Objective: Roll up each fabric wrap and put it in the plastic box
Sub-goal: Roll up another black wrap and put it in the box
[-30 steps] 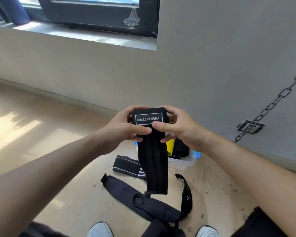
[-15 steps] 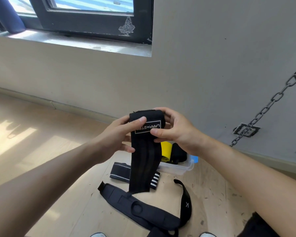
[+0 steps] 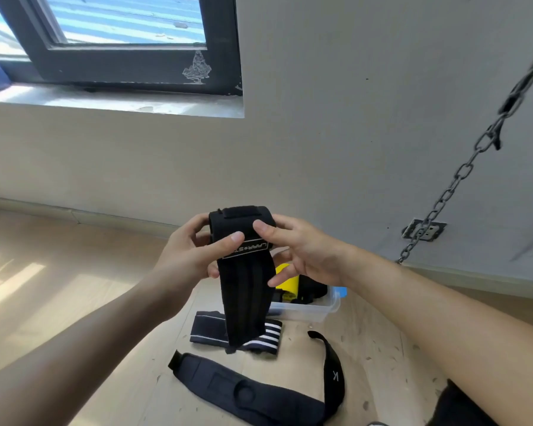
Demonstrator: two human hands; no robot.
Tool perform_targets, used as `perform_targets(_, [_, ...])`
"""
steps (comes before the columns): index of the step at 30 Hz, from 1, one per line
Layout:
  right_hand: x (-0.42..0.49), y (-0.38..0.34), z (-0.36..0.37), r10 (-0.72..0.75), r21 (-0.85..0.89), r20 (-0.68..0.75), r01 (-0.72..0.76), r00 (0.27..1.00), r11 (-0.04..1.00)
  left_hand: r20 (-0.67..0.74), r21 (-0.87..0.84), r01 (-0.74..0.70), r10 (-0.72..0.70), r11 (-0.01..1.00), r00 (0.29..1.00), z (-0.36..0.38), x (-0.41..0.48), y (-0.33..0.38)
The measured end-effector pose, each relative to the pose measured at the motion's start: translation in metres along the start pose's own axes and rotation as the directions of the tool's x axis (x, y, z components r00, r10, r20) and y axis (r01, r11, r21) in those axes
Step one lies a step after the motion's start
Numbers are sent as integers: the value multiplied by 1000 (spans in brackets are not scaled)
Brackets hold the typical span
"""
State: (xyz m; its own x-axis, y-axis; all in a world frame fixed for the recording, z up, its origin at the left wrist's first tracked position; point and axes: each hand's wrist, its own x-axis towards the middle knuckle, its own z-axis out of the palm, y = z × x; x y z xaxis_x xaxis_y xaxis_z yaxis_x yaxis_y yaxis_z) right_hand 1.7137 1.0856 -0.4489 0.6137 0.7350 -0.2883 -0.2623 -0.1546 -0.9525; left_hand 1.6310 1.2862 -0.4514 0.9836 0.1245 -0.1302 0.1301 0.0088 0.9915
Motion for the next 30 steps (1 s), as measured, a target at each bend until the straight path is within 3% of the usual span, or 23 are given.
perform_targets(8, [4, 5, 1, -32, 145, -64, 41, 997, 989, -15, 27, 23, -22, 999, 1000, 2, 0, 1])
perform_targets(11, [6, 4, 0, -55, 200, -83, 71, 995, 977, 81, 28, 88, -90, 996, 993, 0, 1, 2])
perform_targets(14, [6, 5, -3, -83, 199, -94, 100, 992, 975, 153, 35, 133, -137, 990, 979, 1, 1, 1])
perform_targets(22, [6, 9, -2, -119, 168, -26, 122, 993, 978, 115, 37, 129, -132, 991, 984, -1, 5, -2])
perform_targets(30, [-1, 2, -3, -36, 112, 2, 36, 999, 993, 115, 2, 87, -86, 996, 990, -2, 3, -1])
